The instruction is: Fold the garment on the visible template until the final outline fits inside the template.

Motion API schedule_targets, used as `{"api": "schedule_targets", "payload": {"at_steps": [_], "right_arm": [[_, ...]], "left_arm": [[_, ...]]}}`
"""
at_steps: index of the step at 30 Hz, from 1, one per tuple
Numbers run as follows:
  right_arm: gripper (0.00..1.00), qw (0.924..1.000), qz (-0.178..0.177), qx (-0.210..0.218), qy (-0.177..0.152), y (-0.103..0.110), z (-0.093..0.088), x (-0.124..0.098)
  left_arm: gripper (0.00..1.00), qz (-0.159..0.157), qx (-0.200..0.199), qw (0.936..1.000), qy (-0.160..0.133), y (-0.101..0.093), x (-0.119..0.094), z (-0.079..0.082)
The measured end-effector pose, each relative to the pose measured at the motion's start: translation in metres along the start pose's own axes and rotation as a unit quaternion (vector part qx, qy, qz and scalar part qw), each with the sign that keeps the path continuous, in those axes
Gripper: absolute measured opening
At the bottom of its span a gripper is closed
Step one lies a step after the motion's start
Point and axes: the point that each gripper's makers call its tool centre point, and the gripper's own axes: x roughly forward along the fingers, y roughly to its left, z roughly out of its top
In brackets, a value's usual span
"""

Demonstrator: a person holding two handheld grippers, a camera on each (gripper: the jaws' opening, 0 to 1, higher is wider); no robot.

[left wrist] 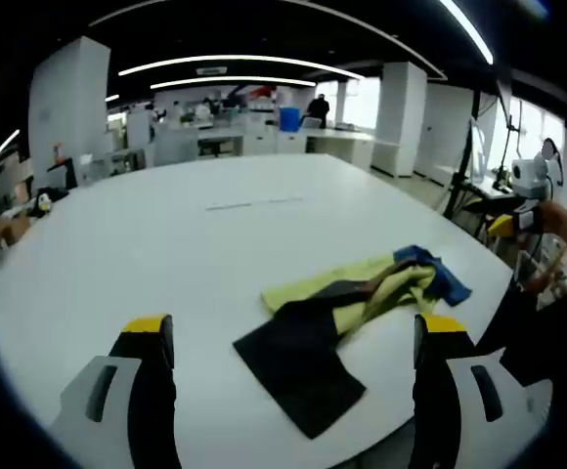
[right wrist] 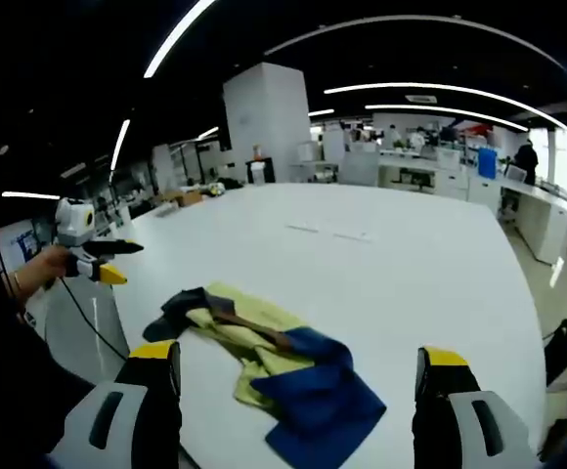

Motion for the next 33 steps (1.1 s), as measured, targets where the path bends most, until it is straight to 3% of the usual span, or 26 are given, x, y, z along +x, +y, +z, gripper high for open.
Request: {"api": "schedule_targets", "payload": {"at_steps": [33], "right_arm": [[0.99,1.0000,0.006,-0.005,-0.006,-0.0049,-0.0007,0.0017]], "left_arm": [[0.96,-0.020,0.014,0.9997,0.005,-0.0049,0.0076,0.0055]]}}
